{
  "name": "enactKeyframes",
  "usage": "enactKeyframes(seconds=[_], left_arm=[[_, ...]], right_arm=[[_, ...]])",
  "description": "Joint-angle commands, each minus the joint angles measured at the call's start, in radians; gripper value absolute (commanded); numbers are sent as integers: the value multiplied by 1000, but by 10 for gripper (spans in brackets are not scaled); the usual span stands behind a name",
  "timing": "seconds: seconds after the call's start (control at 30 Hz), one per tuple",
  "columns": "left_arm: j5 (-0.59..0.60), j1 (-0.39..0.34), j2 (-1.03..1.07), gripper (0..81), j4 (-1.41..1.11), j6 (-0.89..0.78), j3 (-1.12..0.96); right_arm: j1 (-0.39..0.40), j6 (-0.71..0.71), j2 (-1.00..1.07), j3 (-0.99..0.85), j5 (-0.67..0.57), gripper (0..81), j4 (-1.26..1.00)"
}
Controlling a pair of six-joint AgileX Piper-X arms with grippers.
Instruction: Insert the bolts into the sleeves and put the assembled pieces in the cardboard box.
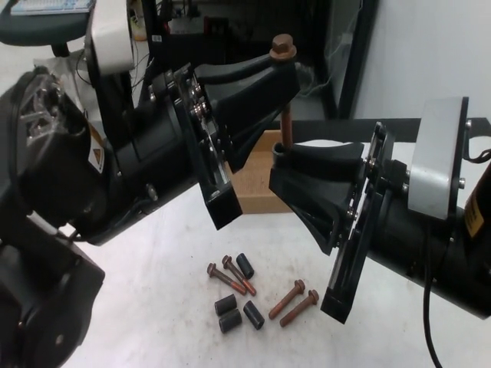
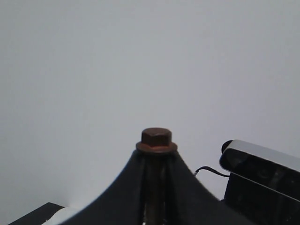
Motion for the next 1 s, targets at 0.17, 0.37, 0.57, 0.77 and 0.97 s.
enactKeyframes(seconds=[0.17,0.37,0.57,0.77,0.97], left_arm=[[-16,29,-5,3,-4,27,-10],[15,34,-6,3,-4,-4,-10],[37,31,-6,3,-4,-3,-10],[63,31,-6,3,-4,-19,-10],[102,31,-6,3,4,-19,-10]], right_arm=[[-3,2,0,-10,6,8,-13],[-3,-6,0,-10,10,8,-13],[-3,-6,0,-10,10,8,-13],[-3,-6,0,-10,31,8,-13],[-3,-6,0,-10,43,8,-13]])
